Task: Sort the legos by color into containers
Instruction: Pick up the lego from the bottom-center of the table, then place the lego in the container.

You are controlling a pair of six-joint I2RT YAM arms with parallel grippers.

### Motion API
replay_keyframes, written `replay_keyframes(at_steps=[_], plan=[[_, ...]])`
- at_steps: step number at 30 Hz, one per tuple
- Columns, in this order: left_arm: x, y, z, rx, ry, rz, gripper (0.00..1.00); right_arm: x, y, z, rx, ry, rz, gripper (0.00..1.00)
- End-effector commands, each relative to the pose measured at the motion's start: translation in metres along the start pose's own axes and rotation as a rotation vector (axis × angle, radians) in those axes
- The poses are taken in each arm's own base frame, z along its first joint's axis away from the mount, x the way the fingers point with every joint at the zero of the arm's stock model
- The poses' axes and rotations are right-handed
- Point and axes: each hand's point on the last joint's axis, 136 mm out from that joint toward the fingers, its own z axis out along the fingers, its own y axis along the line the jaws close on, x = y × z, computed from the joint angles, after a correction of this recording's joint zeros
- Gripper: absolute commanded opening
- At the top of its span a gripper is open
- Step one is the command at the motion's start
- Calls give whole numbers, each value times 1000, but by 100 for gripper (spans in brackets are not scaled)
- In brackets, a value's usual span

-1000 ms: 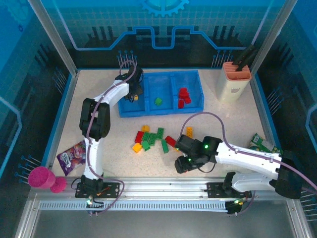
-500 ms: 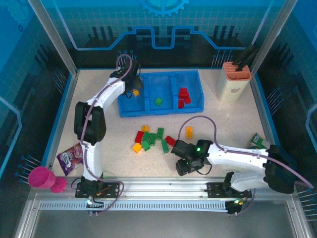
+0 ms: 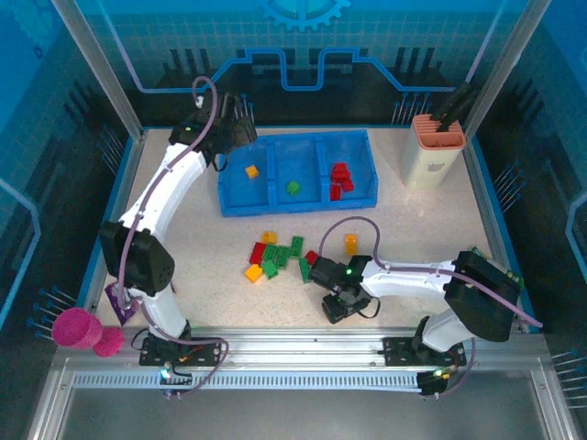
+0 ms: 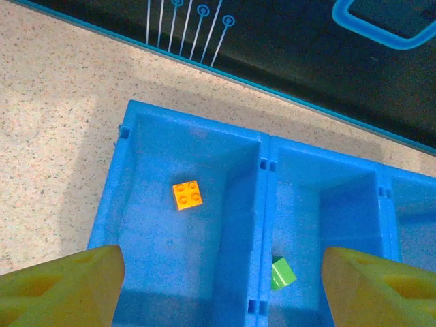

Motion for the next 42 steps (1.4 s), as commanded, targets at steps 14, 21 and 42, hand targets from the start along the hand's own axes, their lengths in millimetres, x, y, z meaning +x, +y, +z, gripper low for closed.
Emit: replay_keyframes(at_steps=[14, 21, 42], plan=[[79, 57, -93, 8, 89, 60, 77, -65, -3, -112, -160, -131, -79, 29], [121, 90, -111, -28, 143, 67, 78, -176, -98, -162, -15, -360, 18, 29], [215, 91, -72, -24, 379, 173, 77, -325, -198, -90, 38, -364, 159, 38]])
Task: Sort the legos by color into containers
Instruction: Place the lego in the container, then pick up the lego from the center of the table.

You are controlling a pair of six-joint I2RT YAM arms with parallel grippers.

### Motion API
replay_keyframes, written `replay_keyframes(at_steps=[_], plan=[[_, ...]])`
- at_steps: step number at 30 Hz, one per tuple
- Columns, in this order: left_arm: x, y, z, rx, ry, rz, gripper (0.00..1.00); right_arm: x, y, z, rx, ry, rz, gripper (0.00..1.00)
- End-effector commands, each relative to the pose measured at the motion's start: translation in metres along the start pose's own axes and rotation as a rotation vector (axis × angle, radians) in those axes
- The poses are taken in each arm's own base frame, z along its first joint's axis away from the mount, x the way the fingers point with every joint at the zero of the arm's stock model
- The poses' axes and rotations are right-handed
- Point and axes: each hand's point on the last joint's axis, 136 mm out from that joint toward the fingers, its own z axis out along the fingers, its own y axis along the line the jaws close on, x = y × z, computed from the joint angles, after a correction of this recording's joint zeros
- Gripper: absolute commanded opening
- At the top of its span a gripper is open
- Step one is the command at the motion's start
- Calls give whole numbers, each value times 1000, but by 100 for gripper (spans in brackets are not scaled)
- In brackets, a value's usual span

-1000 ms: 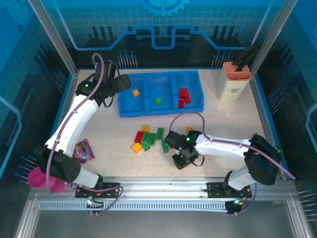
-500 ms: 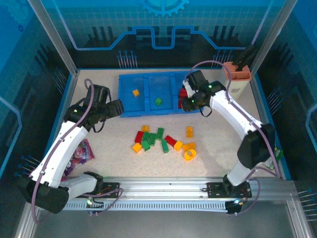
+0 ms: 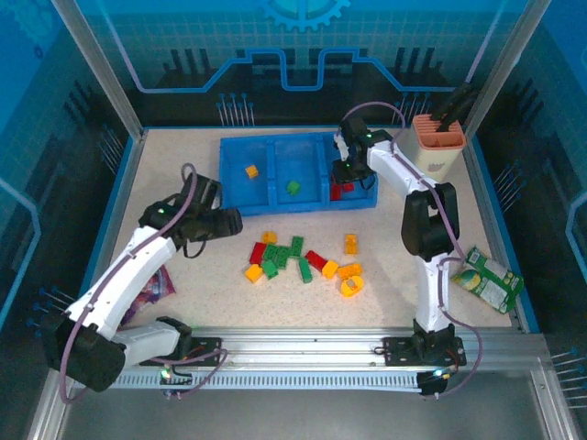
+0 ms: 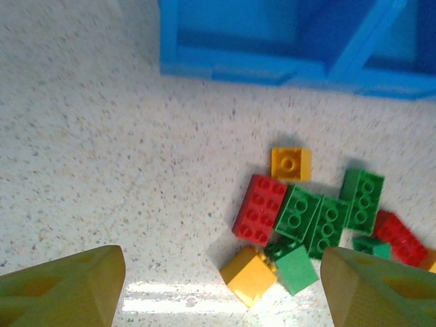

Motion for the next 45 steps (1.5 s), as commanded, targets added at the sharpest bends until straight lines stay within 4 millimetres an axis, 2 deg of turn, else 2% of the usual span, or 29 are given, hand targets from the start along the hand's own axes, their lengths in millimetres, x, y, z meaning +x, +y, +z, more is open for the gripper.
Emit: replay_keyframes(at_steps=[1, 7, 12, 17, 22, 28, 33, 36, 45], plan=[[15, -2, 24, -27, 38, 49, 77, -8, 1, -4, -20, -9, -18, 40], [39, -14, 63, -46, 126, 110, 77, -11, 1, -16, -20, -17, -38, 46], [49, -23, 89, -63, 177, 135, 77, -14, 5, -34, -38, -37, -52, 50], [56, -26, 110, -87, 223, 147, 76, -19, 10, -56, -59, -82, -62, 51], [64, -32, 127, -97, 264, 159, 75, -19, 10, -70, -59, -102, -69, 53], [77, -32, 141, -133, 313, 171, 75, -18, 10, -81, -60, -110, -77, 54], [81, -39, 147, -121, 331, 176, 75, -19, 10, -87, -54, -119, -88, 54], [81, -35, 149, -156, 338, 177, 74, -18, 10, -87, -55, -117, -87, 55], [101, -19, 159, -202, 396, 175, 61, -16, 11, -92, -58, -130, -93, 56]])
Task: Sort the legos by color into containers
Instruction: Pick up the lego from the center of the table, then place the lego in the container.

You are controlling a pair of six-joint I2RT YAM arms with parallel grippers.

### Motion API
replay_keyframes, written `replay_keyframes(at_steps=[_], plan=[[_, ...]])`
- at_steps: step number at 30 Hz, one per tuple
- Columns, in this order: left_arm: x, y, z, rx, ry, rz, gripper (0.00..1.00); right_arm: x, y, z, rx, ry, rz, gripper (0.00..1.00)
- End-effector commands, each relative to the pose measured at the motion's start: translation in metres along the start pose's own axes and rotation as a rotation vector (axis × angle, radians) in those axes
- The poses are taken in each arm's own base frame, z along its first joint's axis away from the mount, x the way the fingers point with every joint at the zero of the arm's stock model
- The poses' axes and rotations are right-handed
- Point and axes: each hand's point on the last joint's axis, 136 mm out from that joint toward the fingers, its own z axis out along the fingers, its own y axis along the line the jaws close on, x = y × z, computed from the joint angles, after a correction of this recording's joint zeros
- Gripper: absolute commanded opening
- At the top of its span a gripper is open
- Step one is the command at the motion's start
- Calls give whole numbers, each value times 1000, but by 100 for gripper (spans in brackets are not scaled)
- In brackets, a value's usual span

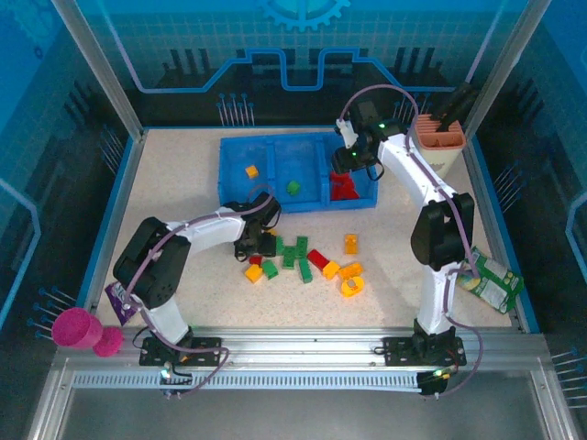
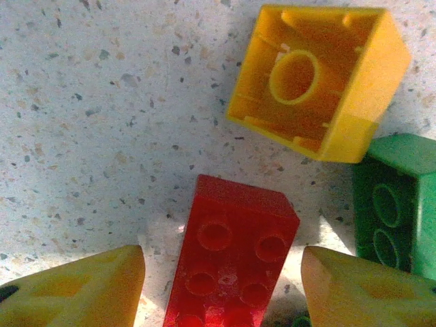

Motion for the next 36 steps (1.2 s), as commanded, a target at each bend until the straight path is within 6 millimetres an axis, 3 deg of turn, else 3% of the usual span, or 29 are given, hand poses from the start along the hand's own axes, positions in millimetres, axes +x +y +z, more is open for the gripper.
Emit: replay_keyframes(at_steps=[1, 10, 16, 19, 23, 29, 32, 36], plan=[[28, 15, 22, -68, 97, -3, 61, -2, 4, -20, -18, -31, -22, 56], [42, 21, 36, -78, 143, -19, 42, -4, 3, -29, -10, -47, -32, 57], [27, 16, 22, -63, 106, -25, 31, -3, 4, -35, -5, -57, -37, 57], [1, 1, -8, -14, 32, -20, 29, -1, 0, -49, 13, -77, -36, 58], [-52, -33, -69, 87, -121, -5, 27, 7, -6, -72, 37, -110, -14, 58], [-129, -100, -142, 209, -323, 58, 26, 49, -4, -89, 21, -124, 83, 58], [-160, -135, -152, 269, -363, 81, 25, 78, 3, -85, -8, -105, 114, 58], [-192, -178, -147, 321, -379, 114, 24, 116, 13, -81, -38, -56, 146, 58]])
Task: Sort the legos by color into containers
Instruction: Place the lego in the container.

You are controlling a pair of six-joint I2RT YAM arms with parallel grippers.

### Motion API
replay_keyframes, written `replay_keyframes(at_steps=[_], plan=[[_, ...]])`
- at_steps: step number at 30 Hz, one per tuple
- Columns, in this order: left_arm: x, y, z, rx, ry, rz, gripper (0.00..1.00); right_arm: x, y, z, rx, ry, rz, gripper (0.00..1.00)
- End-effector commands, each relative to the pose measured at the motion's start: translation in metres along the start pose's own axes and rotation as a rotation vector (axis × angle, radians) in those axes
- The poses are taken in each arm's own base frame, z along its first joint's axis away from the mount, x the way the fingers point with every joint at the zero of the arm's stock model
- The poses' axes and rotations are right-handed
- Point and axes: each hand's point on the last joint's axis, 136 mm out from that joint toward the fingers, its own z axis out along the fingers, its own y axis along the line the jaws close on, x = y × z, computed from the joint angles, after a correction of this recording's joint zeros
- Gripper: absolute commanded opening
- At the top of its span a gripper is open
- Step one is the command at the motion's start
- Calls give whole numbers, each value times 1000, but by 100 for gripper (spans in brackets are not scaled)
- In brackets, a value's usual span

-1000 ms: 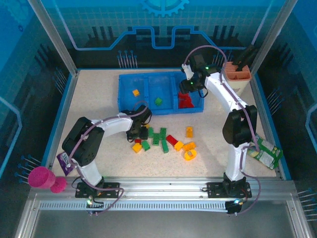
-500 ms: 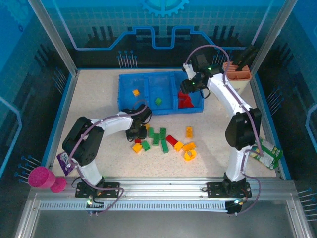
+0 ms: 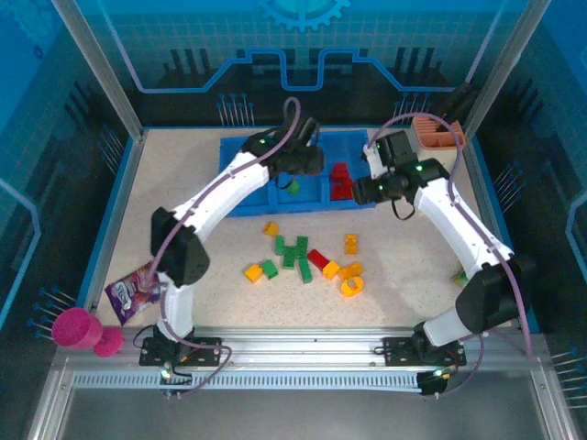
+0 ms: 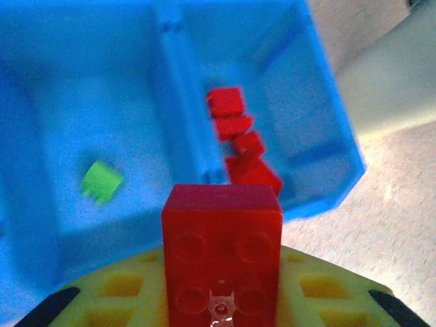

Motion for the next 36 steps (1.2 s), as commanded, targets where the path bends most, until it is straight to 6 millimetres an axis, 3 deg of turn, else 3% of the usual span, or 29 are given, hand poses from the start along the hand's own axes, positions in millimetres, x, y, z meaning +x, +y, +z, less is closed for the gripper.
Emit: replay_keyframes(at_steps=[1, 4, 9, 14, 19, 25, 30, 36], plan=[[17, -11, 41, -2, 106, 46, 24, 24, 10, 0, -50, 15, 58, 59], [8, -25, 67, 16, 99, 36, 24, 50, 18, 3, -57, 52, 59, 59], [7, -27, 108, 20, 81, 1, 23, 83, 37, 9, -104, 88, 60, 59], [15, -25, 131, 24, 92, -32, 26, 100, 59, 15, -134, 115, 17, 59], [23, -25, 141, 28, 111, -52, 29, 105, 73, 23, -149, 134, -9, 59], [18, -26, 137, 34, 96, -56, 42, 99, 86, 29, -171, 123, -60, 60], [3, -39, 118, 83, 64, -63, 52, 95, 105, 39, -216, 126, -146, 61], [-43, -66, 52, 184, -61, -58, 56, 96, 129, 56, -274, 134, -264, 62]])
